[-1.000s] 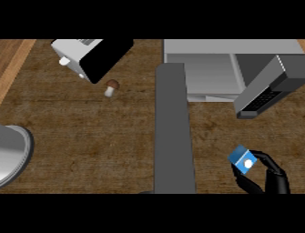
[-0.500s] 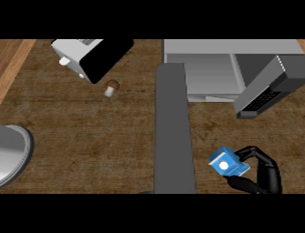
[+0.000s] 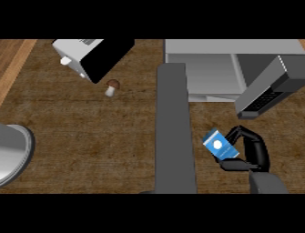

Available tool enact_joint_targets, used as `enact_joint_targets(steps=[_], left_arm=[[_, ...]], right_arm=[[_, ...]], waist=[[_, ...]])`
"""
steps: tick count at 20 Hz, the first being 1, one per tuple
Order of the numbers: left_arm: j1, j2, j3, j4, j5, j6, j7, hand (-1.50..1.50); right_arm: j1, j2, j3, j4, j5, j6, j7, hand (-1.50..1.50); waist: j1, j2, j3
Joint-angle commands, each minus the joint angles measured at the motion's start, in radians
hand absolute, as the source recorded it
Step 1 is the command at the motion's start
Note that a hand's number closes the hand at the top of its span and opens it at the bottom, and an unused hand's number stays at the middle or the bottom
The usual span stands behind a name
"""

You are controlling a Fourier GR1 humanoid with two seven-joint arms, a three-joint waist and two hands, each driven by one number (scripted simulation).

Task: Pick up the milk, place it into the microwave and close the microwave

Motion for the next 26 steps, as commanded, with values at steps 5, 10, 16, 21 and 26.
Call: enact_joint_targets(steps=[5,10,16,21,26], left_arm=[[-0.016,-0.026,0.028,0.077,-0.053,-0.040,-0.051,-1.50],[-0.065,0.051,0.049,0.083,0.020,0.006,0.024,-1.50],[-0.008,0.017,0.056,-0.009,0.051,0.004,0.054,-1.50],[-0.026,0.026,0.084,0.085,0.020,-0.048,-0.012,-1.50],[-0.091,0.048,0.057,0.106,-0.004,-0.021,0.009,-1.50]], right_arm=[[0.055,0.067,0.078,-0.239,0.031,-0.056,0.124,1.50],[-0.083,0.075,0.079,-0.267,0.068,-0.137,0.306,1.50],[-0.200,0.054,0.071,-0.279,0.101,-0.175,0.418,1.50],[-0.411,0.047,0.055,-0.052,0.202,-0.296,0.461,1.50],[-0.578,0.076,0.016,0.225,0.259,-0.417,0.398,1.50]], waist=[[-0.008,-0.001,0.000],[-0.005,0.000,0.000],[-0.001,-0.001,0.000],[0.014,0.004,0.000],[0.032,0.016,0.001]])
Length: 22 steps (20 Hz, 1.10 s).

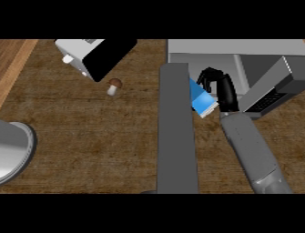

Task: Pick up the milk, place it into the microwave and close the microwave

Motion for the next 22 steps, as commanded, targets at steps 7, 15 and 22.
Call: enact_joint_targets(steps=[7,15,22], left_arm=[[-0.044,0.032,-0.002,0.065,0.005,-0.028,-0.016,-1.50],[-0.060,0.009,-0.037,0.068,-0.054,-0.041,-0.034,-1.50],[-0.093,0.011,-0.063,0.090,-0.064,-0.042,-0.031,-1.50]], right_arm=[[-0.250,-0.036,-0.101,0.392,0.058,-0.208,-0.070,1.50],[-0.349,-0.126,-0.144,0.486,0.068,-0.318,-0.069,1.50],[-0.360,-0.173,-0.123,0.552,0.122,-0.429,-0.096,1.50]], waist=[[0.038,0.016,0.002],[0.071,0.033,0.002],[0.096,0.050,0.003]])
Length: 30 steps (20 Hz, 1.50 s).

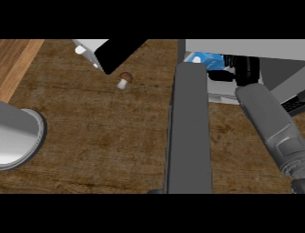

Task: Pick up the milk, place it into the microwave and close the microwave

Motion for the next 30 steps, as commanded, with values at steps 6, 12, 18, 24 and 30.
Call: enact_joint_targets(steps=[6,12,18,24,30], left_arm=[[-0.052,-0.003,-0.027,0.039,-0.041,0.002,-0.018,-1.50],[-0.058,0.010,-0.023,0.030,-0.092,0.008,-0.019,-1.50],[-0.043,-0.018,-0.055,0.043,-0.115,-0.022,-0.036,-1.50],[-0.058,0.013,-0.077,0.073,-0.124,-0.065,-0.039,-1.50],[-0.086,0.013,-0.122,0.113,-0.130,-0.104,-0.049,-1.50]], right_arm=[[-0.014,-0.067,0.032,0.115,0.071,-0.137,0.063,1.50],[-0.030,-0.105,0.068,0.175,0.119,-0.270,0.206,-1.50],[-0.022,-0.087,0.051,0.109,0.098,-0.137,0.079,-1.50],[-0.044,-0.038,0.035,0.110,0.081,-0.042,0.043,-1.50],[-0.024,-0.025,-0.043,0.076,-0.004,0.101,-0.045,-1.50]], waist=[[0.023,0.019,-0.001],[0.037,0.022,0.000],[0.031,0.021,0.003],[0.031,0.013,0.002],[0.001,0.007,0.002]])
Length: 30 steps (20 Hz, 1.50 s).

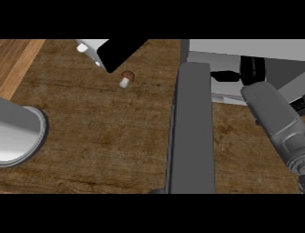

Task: Pick up the milk, place it into the microwave and close the microwave

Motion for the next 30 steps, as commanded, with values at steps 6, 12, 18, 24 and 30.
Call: enact_joint_targets(steps=[6,12,18,24,30], left_arm=[[-0.043,-0.015,-0.072,0.022,-0.014,-0.041,-0.015,-1.50],[-0.017,-0.085,-0.171,-0.002,-0.082,-0.056,-0.010,-1.50],[0.005,-0.119,-0.229,-0.032,-0.080,-0.049,0.021,1.50],[0.012,-0.134,-0.306,-0.101,-0.050,-0.001,0.132,1.50],[-0.050,-0.150,-0.370,0.028,-0.145,0.032,0.067,1.50]], right_arm=[[0.020,0.040,-0.117,-0.032,-0.127,0.214,-0.112,-1.50],[0.088,0.054,-0.174,-0.024,-0.190,0.343,-0.185,-1.50],[0.192,0.098,-0.211,-0.028,-0.246,0.509,-0.269,-1.50],[0.322,0.149,-0.199,-0.067,-0.265,0.622,-0.351,-1.50],[0.420,0.165,-0.143,-0.224,-0.276,0.674,-0.288,-1.50]], waist=[[-0.037,-0.019,-0.001],[-0.053,-0.027,-0.002],[-0.080,-0.043,-0.004],[-0.110,-0.057,-0.005],[-0.135,-0.065,-0.008]])
